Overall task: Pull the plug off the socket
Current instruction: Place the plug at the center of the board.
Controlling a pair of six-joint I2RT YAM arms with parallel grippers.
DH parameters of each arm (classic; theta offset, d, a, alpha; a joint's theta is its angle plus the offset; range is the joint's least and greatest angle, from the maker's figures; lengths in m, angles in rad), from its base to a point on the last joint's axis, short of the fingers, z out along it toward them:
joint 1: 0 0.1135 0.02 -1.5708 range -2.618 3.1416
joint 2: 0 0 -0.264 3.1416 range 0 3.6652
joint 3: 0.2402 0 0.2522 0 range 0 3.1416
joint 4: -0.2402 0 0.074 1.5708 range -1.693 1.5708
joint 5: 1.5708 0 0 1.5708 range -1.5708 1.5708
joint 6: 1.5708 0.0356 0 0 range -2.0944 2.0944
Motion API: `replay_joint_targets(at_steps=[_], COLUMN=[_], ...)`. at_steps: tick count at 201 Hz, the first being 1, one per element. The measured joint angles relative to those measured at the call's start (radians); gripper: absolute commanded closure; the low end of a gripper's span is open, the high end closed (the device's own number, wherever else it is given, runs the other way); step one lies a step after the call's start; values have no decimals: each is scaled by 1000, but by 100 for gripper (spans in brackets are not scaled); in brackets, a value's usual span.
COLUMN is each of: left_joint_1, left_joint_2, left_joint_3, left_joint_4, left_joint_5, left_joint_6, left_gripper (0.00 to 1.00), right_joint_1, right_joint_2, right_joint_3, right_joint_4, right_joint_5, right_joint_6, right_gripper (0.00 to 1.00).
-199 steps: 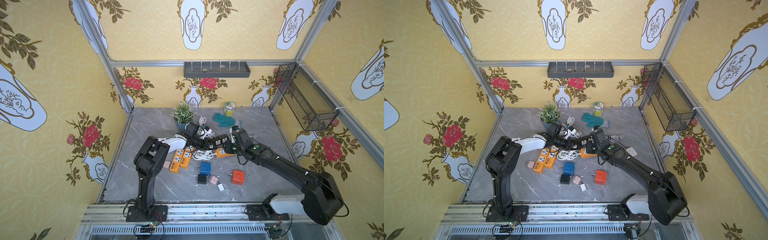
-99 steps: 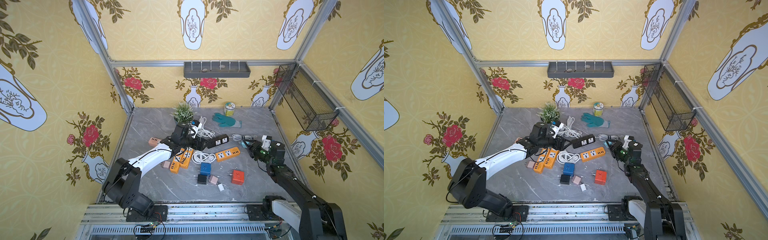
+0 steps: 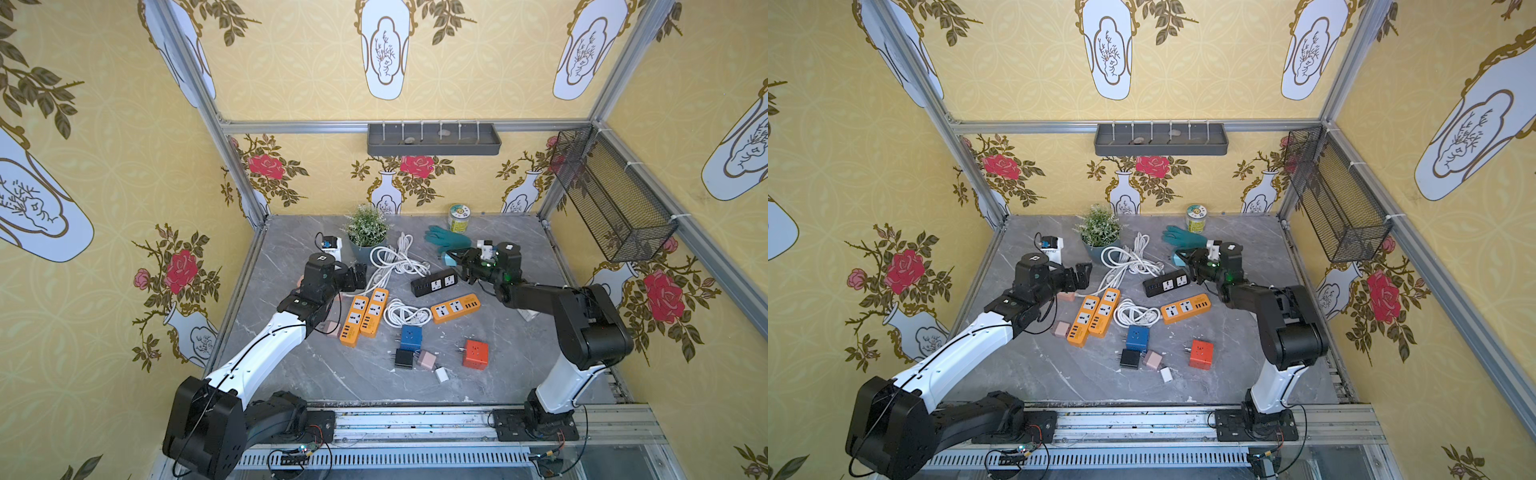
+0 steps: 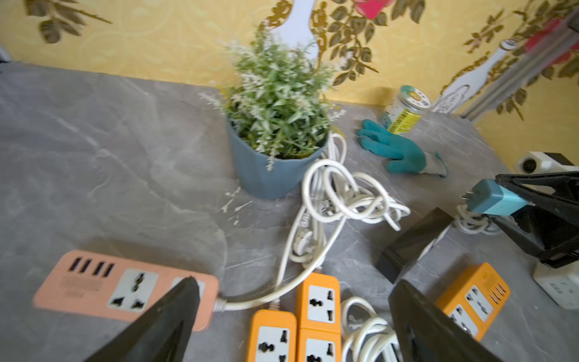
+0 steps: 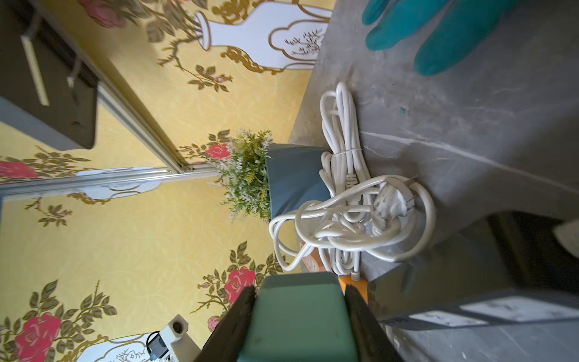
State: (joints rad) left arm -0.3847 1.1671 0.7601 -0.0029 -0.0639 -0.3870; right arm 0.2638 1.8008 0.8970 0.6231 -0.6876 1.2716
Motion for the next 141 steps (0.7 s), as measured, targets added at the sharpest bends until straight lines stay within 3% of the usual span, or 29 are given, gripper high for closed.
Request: replay_joint_targets(at_steps=[35, 66, 92, 108, 125, 141], left_joint_1=[10, 16, 17, 17, 17, 17], left_joint_2=[-73, -108, -121, -126, -127, -128], left_joint_3=[-48, -56, -57, -58, -58, -58], left_joint_4=[-19, -30, -35, -35, -35, -35], left_joint_5=[-45, -91, -110, -121, -128, -138], left_joint_6=[-7, 0, 13, 13, 19, 21], left_gripper=[0, 0, 0, 0, 0, 0], right_joint_1=[11, 24, 31, 33, 39, 52], right_joint_2=[185, 357, 446, 479, 498, 499], right_joint_3=[283, 625, 758, 809, 867, 923], right_joint_4=[-330, -668, -826, -904, -957, -1006], right_joint_5=[82, 206, 249, 255, 257, 257], right_joint_6=[-88, -147, -166, -171, -196, -249], right_gripper=[68, 67, 63, 54, 36, 25])
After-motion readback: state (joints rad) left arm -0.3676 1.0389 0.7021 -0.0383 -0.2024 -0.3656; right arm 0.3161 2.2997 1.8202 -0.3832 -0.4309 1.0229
